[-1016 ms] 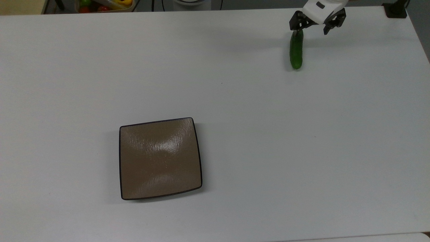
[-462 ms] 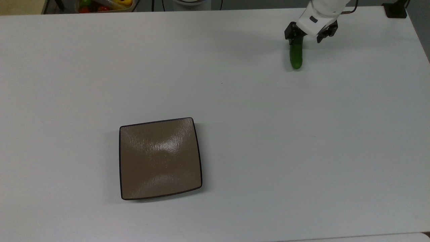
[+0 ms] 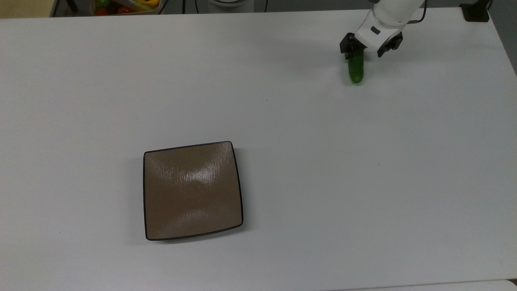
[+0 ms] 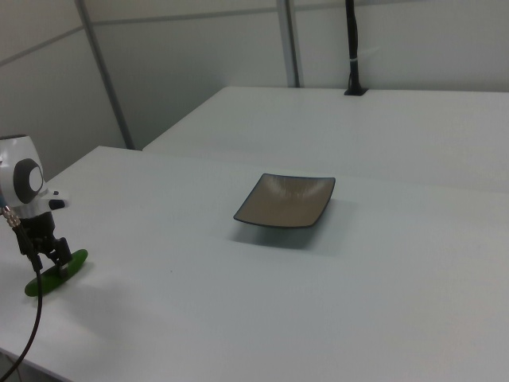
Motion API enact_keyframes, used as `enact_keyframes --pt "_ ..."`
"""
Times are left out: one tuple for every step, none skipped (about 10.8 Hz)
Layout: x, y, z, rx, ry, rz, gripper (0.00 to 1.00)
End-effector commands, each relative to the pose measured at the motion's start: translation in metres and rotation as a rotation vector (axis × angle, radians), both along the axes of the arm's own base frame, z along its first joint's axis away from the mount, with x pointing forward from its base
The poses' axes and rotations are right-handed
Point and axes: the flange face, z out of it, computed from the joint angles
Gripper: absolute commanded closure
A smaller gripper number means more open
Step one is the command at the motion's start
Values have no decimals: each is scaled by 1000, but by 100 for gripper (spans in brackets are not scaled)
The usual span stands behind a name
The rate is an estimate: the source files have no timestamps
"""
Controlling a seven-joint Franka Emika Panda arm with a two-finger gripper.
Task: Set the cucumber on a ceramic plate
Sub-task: 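Close the gripper around the middle of the cucumber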
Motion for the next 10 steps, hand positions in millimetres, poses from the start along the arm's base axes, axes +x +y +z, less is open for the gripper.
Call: enact_keyframes --pt "0 -1 -2 -3 -21 -10 17" --pt "0 -1 -2 -4 -20 -8 28" --pt "0 -2 -2 -5 -19 -8 44" --pt "0 -2 -2 -5 -19 -10 58" --pt "0 -2 -2 -7 -18 -7 69" --pt "0 -3 -1 -7 -20 -1 78" --pt "0 -4 1 -10 -18 1 86" --pt "1 -6 10 -15 -19 0 87" --pt "7 -13 23 -16 -27 -12 87" --pt "11 -21 38 -19 -33 -22 87"
